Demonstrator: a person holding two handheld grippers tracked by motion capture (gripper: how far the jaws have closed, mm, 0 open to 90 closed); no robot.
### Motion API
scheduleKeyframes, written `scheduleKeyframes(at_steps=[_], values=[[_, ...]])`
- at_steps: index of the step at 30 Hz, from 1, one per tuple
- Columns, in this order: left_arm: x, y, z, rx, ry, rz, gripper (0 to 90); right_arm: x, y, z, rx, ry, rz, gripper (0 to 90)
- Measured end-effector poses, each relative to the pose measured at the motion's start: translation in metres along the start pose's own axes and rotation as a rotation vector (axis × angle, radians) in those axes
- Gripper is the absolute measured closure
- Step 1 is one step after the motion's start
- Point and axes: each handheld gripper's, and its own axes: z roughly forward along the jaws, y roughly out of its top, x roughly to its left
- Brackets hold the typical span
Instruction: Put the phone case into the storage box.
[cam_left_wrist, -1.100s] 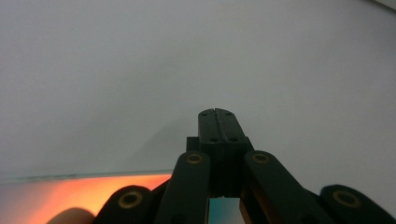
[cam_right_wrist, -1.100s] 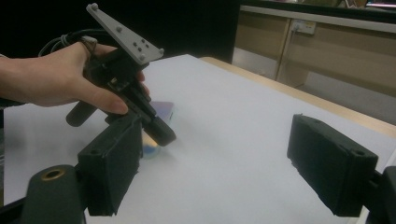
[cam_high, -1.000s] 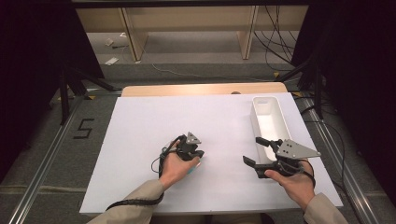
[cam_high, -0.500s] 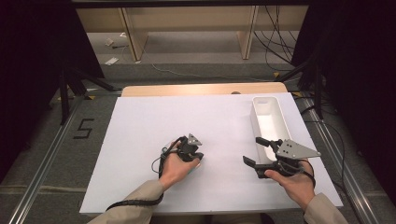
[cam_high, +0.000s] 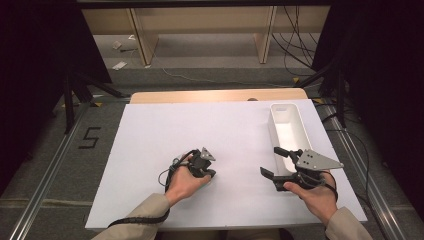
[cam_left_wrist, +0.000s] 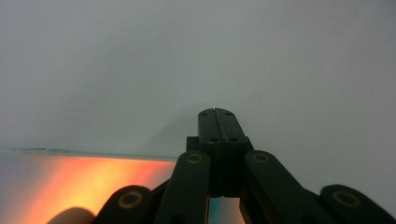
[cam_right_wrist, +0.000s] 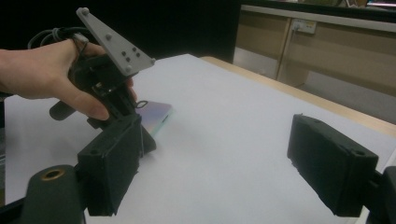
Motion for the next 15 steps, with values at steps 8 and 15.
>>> scheduleKeyframes(at_steps=[8, 15], values=[[-0.003, -0.009, -0.010, 0.051, -0.033, 0.031, 90.0, 0.000, 0.000, 0.000, 0.004, 0.000, 0.001, 19.0], [-0.002, -0.018, -0.019, 0.078, -0.044, 0.030, 90.0, 0.001, 0.000, 0.000, 0.005, 0.000, 0.001, 19.0]])
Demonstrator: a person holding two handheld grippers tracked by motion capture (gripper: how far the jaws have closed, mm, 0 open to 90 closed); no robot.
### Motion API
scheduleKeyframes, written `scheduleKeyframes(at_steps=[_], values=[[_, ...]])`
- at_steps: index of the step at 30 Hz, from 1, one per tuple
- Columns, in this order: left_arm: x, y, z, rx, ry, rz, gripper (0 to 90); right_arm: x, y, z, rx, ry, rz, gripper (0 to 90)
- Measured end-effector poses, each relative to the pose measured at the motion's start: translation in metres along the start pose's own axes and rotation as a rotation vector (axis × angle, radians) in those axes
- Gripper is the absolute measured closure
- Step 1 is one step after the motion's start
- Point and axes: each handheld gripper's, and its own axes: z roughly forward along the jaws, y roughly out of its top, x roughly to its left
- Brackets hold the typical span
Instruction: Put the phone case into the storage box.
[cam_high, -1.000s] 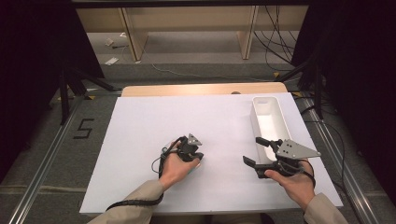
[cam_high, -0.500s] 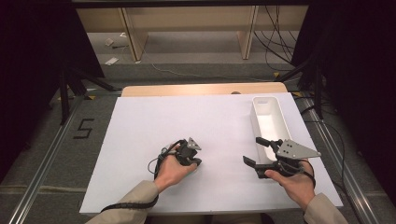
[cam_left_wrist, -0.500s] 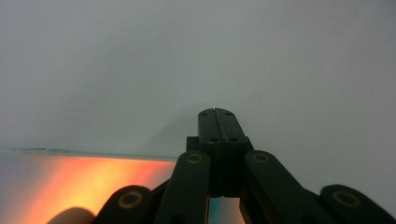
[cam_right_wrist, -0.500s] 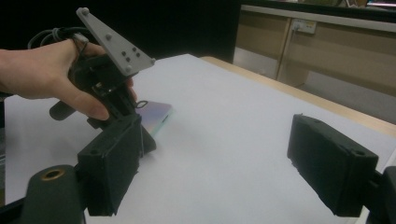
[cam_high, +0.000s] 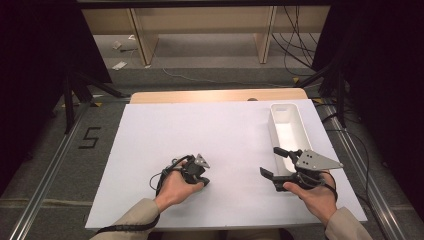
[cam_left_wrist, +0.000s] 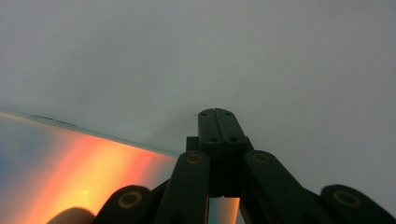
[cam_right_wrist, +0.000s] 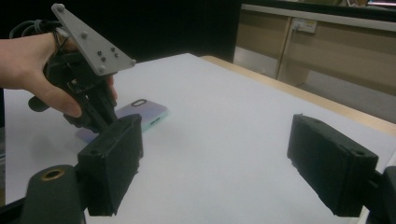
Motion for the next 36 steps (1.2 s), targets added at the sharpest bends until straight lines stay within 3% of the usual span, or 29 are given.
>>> scheduleKeyframes(at_steps=[11, 19, 36], values=[[0.009, -0.025, -0.019, 0.069, -0.024, -0.035, 89.9, 0.000, 0.000, 0.001, 0.005, 0.000, 0.001, 19.1], [0.019, -0.044, -0.034, 0.113, -0.008, -0.069, 89.8, 0.001, -0.001, 0.001, 0.006, 0.001, -0.001, 19.1], [0.035, -0.071, -0.052, 0.114, 0.039, -0.127, 89.8, 0.000, 0.000, 0.001, 0.003, 0.000, -0.002, 19.1]])
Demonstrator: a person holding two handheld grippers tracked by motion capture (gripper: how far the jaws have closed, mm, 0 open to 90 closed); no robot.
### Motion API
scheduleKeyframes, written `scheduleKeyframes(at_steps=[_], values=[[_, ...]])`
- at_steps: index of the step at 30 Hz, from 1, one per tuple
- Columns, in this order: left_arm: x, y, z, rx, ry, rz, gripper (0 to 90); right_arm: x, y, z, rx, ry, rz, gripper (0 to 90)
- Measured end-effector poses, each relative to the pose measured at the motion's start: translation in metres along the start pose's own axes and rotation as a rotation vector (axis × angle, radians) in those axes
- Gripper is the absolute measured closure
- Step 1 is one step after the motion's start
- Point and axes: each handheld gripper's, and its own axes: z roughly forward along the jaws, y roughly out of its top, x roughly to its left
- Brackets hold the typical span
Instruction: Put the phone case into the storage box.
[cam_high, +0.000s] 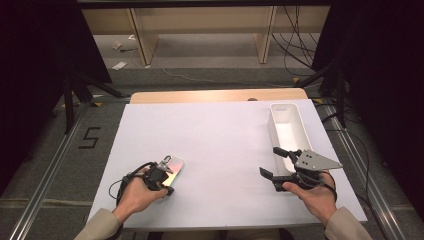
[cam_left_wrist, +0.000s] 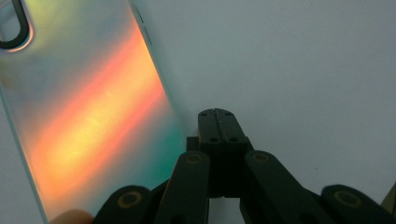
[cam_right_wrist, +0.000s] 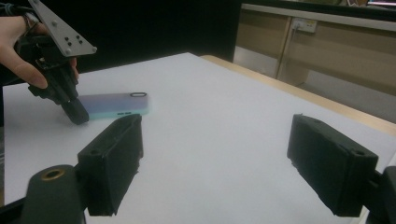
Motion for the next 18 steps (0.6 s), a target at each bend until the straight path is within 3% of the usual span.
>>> scheduleKeyframes(at_steps=[18], values=[[0.0057, -0.0081, -0.0057, 0.020, 0.038, -0.017, 89.7, 0.0001, 0.0000, 0.0000, 0.001, 0.001, 0.001, 19.3]])
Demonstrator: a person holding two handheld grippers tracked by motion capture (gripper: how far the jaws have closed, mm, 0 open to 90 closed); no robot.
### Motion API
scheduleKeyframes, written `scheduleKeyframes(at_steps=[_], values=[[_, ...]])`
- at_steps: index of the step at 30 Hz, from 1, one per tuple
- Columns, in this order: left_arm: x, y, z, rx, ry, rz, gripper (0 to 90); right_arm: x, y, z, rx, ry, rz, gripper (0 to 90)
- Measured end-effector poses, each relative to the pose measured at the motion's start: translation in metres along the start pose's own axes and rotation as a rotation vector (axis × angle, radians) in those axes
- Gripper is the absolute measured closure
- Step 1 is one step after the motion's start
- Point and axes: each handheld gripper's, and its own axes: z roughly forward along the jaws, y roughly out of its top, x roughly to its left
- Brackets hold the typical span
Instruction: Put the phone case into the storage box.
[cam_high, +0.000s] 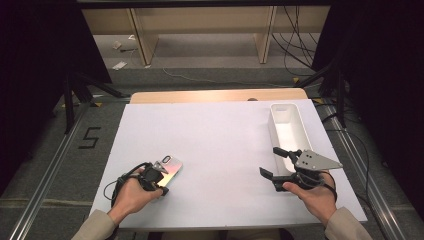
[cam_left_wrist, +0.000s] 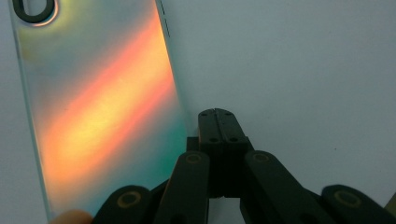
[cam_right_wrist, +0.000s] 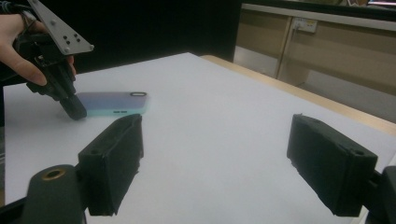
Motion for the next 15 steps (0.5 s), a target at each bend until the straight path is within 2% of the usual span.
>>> scheduleKeyframes(at_steps=[5, 10, 13, 14, 15], values=[[0.000, 0.000, 0.000, 0.001, 0.003, 0.010, 88.7, 0.000, 0.000, 0.000, 0.000, 0.001, 0.000, 19.3], [-0.003, 0.003, -0.003, -0.009, -0.013, 0.019, 77.1, 0.000, 0.000, 0.000, 0.004, 0.003, 0.001, 19.4], [-0.007, 0.007, -0.010, -0.045, -0.028, 0.025, 72.0, 0.000, 0.000, 0.001, 0.006, 0.002, -0.002, 19.4], [-0.008, 0.008, -0.012, -0.054, -0.029, 0.021, 64.2, 0.000, 0.000, 0.000, 0.002, 0.000, 0.002, 19.4], [-0.008, 0.010, -0.014, -0.071, -0.014, 0.015, 60.4, 0.000, 0.000, 0.000, 0.002, -0.001, 0.002, 19.4]])
